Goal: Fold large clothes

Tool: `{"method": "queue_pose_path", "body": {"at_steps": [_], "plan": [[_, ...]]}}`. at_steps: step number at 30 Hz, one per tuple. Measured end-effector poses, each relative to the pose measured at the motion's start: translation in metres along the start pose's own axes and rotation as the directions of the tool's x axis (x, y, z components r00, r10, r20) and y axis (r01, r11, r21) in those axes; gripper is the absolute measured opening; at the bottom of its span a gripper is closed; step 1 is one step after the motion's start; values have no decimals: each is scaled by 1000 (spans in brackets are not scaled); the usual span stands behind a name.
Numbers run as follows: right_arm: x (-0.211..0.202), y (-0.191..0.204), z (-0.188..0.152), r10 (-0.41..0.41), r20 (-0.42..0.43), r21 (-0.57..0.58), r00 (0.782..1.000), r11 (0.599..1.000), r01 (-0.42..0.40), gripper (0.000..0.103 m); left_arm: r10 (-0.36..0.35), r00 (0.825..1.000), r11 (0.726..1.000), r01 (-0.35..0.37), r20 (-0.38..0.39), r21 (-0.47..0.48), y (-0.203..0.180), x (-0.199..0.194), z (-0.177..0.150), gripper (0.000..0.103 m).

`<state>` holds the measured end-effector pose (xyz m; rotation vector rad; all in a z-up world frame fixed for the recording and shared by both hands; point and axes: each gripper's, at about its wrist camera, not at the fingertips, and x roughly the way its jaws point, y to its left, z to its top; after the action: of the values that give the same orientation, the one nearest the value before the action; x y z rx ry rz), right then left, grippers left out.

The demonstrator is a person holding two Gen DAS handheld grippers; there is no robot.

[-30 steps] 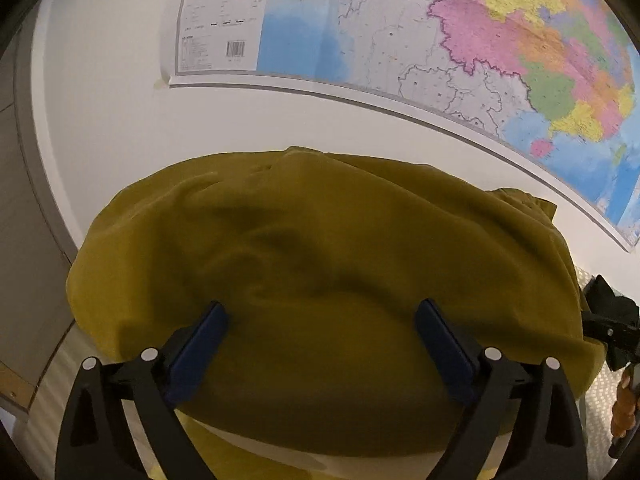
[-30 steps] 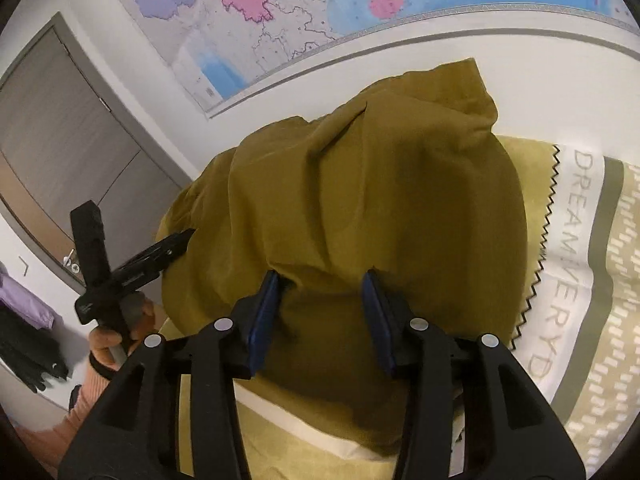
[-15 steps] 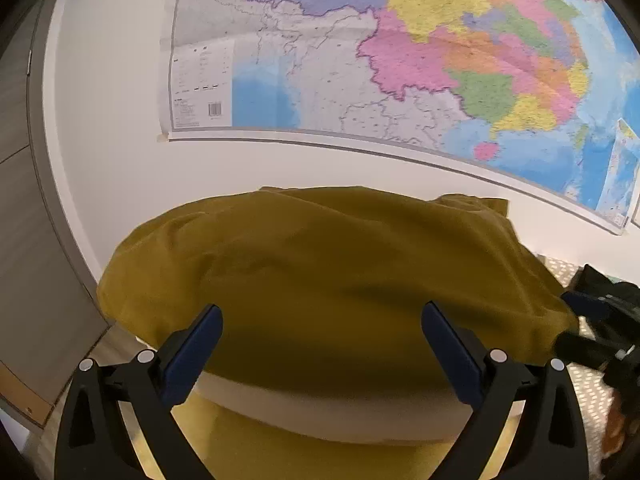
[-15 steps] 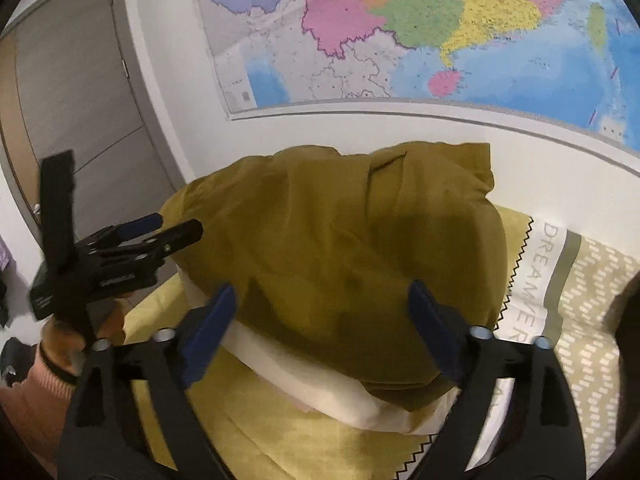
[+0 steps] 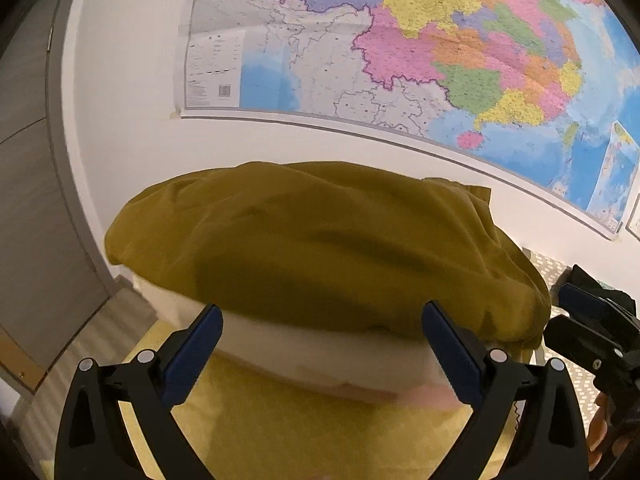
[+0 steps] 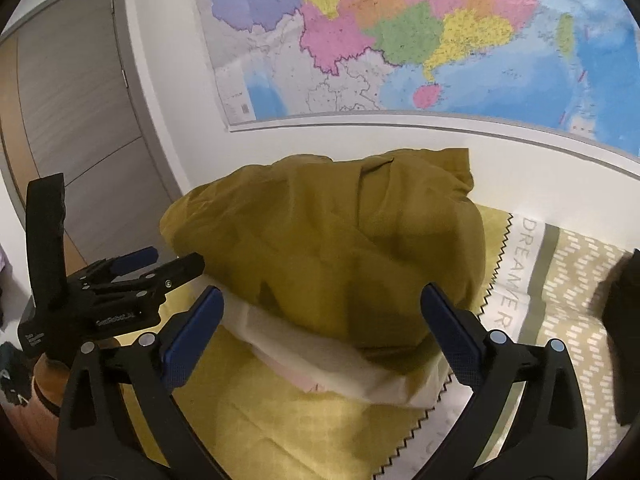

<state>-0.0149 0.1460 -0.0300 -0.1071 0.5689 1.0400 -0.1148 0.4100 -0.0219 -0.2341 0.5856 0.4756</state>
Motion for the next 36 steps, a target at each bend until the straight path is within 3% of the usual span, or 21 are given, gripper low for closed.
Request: {"method": "queue_pose_path", "body": {"at_steps": [16,36], "plan": [[-33,19,-36,-25,46,-57,999,998,28,97,60,996,997,-63,66,34,-28,-49,-31,96],[-52,14,-45,-34,60,-15,998,999,35,97,59,997,996,-62,54,66,-47,-62,-40,96]]}}
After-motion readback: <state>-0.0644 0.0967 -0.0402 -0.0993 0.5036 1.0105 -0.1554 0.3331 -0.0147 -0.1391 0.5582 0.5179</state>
